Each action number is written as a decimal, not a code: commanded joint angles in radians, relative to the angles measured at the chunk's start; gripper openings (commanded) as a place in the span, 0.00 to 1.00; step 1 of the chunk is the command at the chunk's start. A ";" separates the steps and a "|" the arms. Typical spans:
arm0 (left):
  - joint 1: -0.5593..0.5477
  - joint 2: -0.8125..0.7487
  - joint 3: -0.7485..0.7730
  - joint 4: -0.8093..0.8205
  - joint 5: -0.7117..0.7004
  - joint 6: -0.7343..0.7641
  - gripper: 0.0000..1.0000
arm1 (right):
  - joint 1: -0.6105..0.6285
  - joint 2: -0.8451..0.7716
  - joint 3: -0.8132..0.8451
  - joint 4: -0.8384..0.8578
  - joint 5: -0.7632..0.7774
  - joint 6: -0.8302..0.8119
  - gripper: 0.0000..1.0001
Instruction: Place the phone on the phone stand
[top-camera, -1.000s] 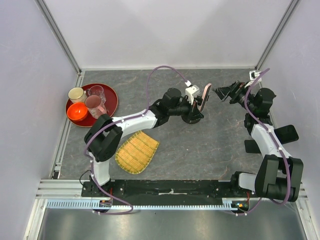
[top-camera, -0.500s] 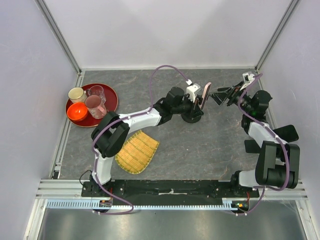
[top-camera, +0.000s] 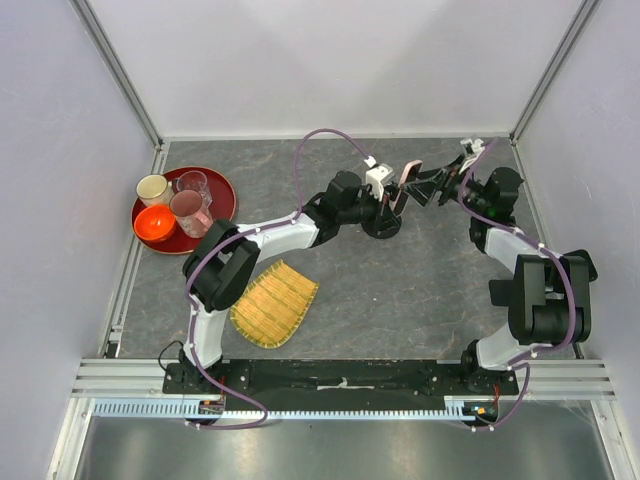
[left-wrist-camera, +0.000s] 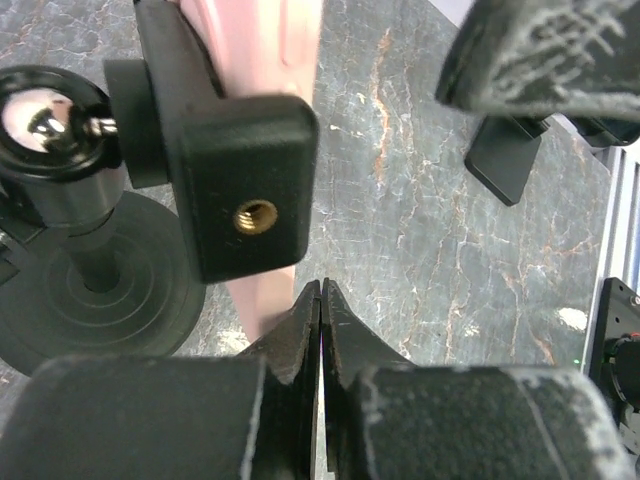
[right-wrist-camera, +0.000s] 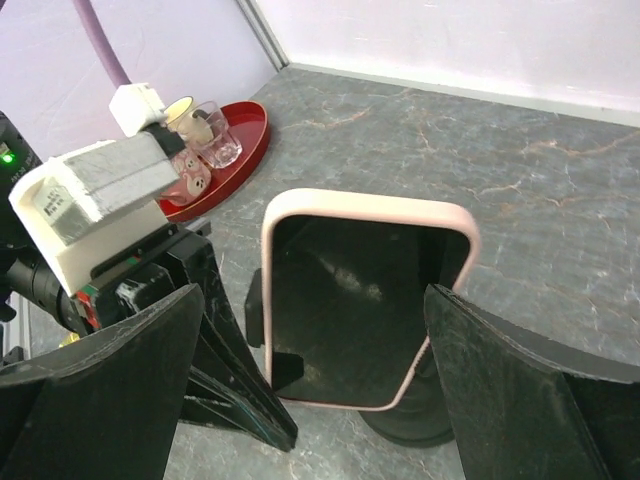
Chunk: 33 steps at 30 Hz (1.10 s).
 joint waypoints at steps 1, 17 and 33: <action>0.012 0.017 -0.018 0.026 0.004 -0.012 0.05 | 0.040 0.003 0.053 -0.005 0.059 -0.087 0.98; 0.012 -0.067 -0.091 0.008 0.003 -0.007 0.07 | 0.060 0.067 0.162 -0.218 0.161 -0.150 0.98; 0.011 -0.401 -0.347 0.010 -0.063 -0.087 0.22 | 0.083 0.035 0.131 -0.181 0.171 -0.183 0.53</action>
